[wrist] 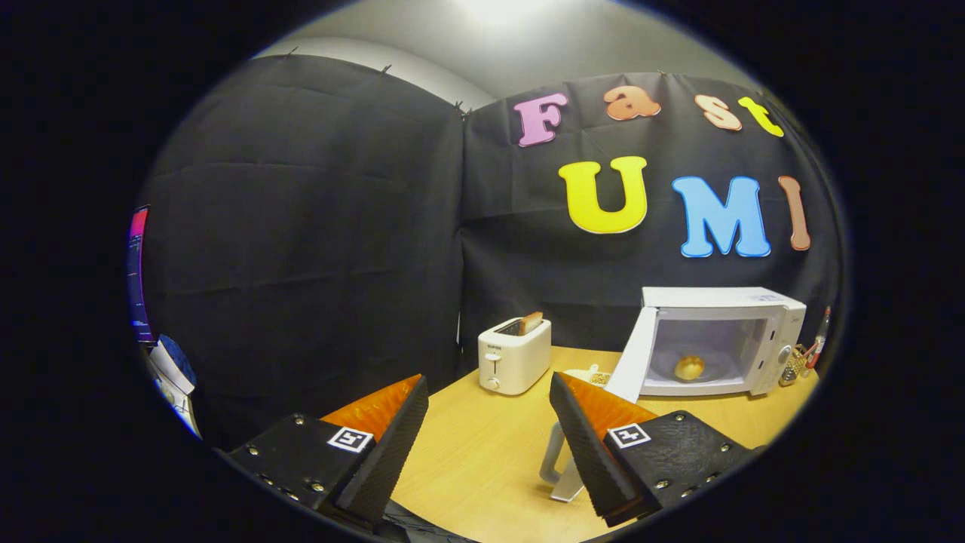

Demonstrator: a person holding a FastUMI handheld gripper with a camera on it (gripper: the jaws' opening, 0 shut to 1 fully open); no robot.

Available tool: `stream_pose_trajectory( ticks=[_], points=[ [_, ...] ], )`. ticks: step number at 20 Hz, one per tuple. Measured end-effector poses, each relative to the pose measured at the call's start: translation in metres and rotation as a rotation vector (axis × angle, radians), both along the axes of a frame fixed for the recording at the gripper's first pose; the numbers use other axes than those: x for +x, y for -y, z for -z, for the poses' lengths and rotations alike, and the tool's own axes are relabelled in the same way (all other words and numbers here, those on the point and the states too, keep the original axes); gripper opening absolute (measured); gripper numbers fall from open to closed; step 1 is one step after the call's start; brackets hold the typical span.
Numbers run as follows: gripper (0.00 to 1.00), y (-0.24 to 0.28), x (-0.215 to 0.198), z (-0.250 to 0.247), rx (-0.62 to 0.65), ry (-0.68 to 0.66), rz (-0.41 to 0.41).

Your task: Open the microwave, put the food inside, and close the microwave door.

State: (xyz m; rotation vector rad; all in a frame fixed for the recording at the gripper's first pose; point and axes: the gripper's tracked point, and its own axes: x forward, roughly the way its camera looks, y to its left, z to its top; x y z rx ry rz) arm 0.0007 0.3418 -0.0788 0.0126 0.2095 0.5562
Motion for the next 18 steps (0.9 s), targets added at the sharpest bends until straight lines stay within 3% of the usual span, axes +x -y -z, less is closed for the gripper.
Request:
stream_pose_trajectory(
  ticks=[3,6,7,9,13,15,18],
  points=[
    [0.94,-0.005,0.006,0.024,-0.020,-0.041,-0.017],
    [0.67,-0.004,0.015,0.044,-0.017,-0.071,-0.019],
    [0.45,-0.010,0.019,0.050,0.001,-0.078,-0.048],
    [0.02,-0.001,0.026,0.060,-0.018,-0.090,-0.029],
    [0.01,0.019,0.045,0.069,-0.029,-0.113,0.027],
    [0.01,0.020,0.044,0.067,-0.024,-0.118,0.015],
    [0.01,0.041,0.038,0.069,-0.080,-0.111,0.060]
  ],
)
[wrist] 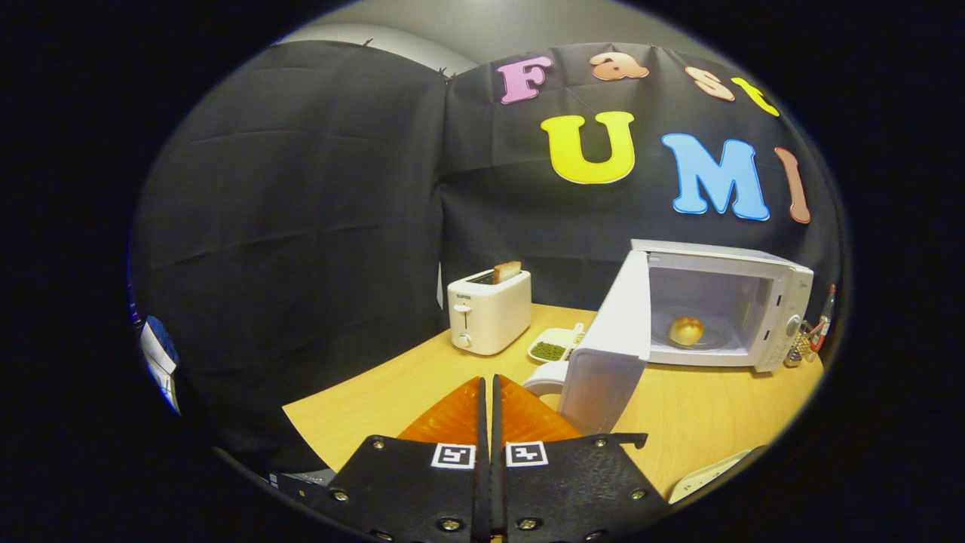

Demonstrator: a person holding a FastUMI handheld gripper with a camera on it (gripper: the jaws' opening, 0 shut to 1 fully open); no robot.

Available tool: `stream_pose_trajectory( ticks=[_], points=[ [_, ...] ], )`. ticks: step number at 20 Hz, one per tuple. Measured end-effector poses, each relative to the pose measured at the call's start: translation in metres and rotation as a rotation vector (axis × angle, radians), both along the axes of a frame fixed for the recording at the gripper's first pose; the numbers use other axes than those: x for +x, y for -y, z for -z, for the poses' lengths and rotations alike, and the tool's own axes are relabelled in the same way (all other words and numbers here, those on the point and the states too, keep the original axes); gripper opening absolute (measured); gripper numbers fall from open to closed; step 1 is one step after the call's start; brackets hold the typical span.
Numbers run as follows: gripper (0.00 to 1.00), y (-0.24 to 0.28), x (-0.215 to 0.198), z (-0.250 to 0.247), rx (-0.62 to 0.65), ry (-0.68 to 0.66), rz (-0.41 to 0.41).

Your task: Open the microwave, put the food inside, and close the microwave door.

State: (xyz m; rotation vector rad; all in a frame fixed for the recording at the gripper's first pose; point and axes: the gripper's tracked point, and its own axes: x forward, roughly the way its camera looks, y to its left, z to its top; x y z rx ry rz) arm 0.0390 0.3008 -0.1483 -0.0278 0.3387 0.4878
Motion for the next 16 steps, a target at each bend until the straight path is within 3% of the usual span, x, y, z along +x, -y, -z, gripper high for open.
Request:
stream_pose_trajectory(
  ticks=[8,16],
  points=[
    [0.01,0.076,-0.001,0.004,0.007,-0.033,0.169],
    [0.01,0.160,0.031,0.003,0.011,-0.046,0.345]
  ],
)
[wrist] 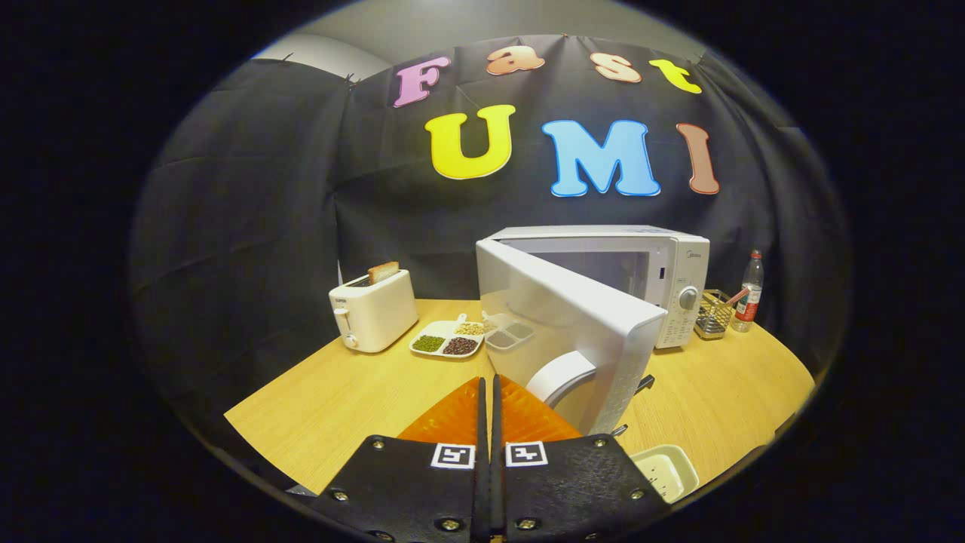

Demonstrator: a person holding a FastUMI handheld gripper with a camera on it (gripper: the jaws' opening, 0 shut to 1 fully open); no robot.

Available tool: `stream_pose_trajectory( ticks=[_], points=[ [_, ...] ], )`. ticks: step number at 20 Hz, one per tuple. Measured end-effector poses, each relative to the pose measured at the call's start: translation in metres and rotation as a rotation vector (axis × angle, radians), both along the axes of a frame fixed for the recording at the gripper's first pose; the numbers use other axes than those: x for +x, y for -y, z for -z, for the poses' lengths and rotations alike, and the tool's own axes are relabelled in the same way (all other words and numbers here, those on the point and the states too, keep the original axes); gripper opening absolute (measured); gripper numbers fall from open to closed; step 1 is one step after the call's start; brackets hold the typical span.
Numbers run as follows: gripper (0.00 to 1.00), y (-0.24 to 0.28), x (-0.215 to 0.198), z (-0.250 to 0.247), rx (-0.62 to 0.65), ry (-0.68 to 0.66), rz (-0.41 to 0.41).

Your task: Open the microwave, put the food inside, and close the microwave door.

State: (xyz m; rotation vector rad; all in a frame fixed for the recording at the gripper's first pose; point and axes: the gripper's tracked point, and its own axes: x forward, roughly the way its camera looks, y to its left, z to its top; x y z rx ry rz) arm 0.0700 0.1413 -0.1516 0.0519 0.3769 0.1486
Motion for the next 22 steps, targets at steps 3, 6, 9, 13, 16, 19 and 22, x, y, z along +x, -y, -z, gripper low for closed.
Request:
stream_pose_trajectory(
  ticks=[3,6,9,13,16,19,22],
  points=[
    [0.01,0.023,0.014,0.000,-0.004,-0.003,0.038],
    [0.01,0.043,0.028,0.000,-0.007,-0.006,0.075],
    [0.01,0.062,0.043,-0.001,-0.007,-0.006,0.111],
    [0.01,0.084,0.058,-0.001,-0.011,-0.008,0.159],
    [0.01,0.095,0.070,0.002,-0.017,-0.019,0.194],
    [0.01,0.104,0.082,0.003,-0.027,-0.023,0.220],
    [0.01,0.115,0.092,0.005,-0.039,-0.029,0.255]
  ],
)
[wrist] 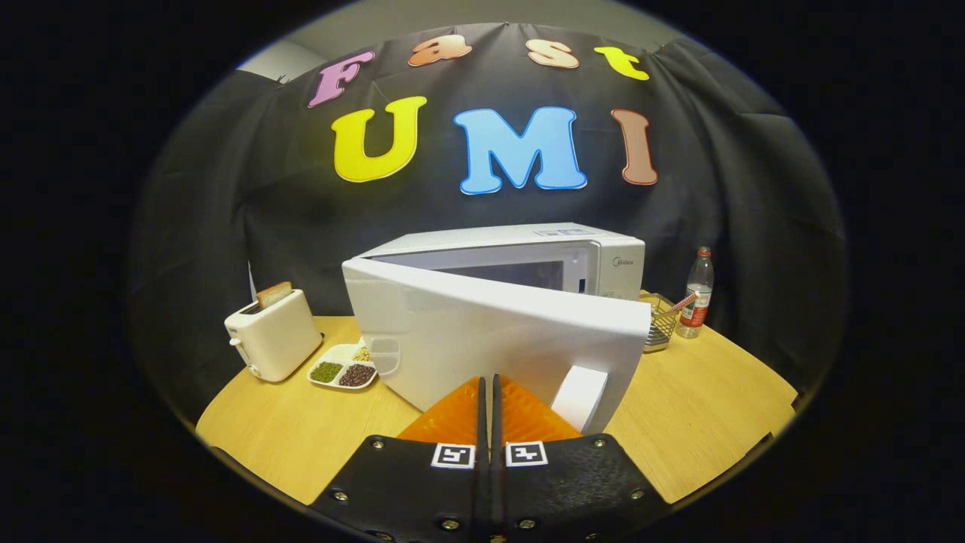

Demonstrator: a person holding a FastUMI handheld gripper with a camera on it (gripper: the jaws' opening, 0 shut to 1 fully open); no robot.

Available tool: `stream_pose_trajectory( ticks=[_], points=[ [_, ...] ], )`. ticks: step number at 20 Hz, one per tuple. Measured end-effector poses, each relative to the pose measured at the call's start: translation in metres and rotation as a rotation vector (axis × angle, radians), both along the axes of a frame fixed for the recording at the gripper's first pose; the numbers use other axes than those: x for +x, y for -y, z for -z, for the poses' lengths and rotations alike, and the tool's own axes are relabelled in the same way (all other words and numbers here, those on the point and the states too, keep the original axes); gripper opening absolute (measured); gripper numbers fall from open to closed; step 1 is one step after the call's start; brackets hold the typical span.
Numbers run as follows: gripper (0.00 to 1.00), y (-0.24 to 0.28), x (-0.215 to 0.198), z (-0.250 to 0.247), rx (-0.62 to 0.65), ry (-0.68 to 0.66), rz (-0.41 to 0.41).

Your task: Open the microwave, put the food inside, and close the microwave door.

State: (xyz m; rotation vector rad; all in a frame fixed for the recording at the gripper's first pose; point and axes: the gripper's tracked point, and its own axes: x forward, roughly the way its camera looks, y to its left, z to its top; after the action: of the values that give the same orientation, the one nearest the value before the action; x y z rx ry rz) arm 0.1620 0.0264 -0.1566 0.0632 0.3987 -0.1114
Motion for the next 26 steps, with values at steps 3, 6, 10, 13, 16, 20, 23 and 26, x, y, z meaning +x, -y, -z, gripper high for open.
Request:
stream_pose_trajectory(
  ticks=[3,6,10,13,16,20,23,26],
  points=[
    [0.01,0.011,0.011,0.000,0.001,-0.002,0.035],
    [0.01,0.021,0.026,0.002,-0.004,-0.004,0.062],
    [0.01,0.038,0.046,0.003,-0.014,-0.004,0.095],
    [0.01,0.049,0.060,0.005,-0.012,-0.006,0.120],
    [0.01,0.057,0.073,0.008,-0.012,-0.004,0.138],
    [0.01,0.064,0.091,0.011,-0.032,-0.004,0.136],
    [0.01,0.069,0.104,0.012,-0.042,-0.001,0.141],
    [0.01,0.072,0.118,0.012,-0.052,0.006,0.135]
  ],
)
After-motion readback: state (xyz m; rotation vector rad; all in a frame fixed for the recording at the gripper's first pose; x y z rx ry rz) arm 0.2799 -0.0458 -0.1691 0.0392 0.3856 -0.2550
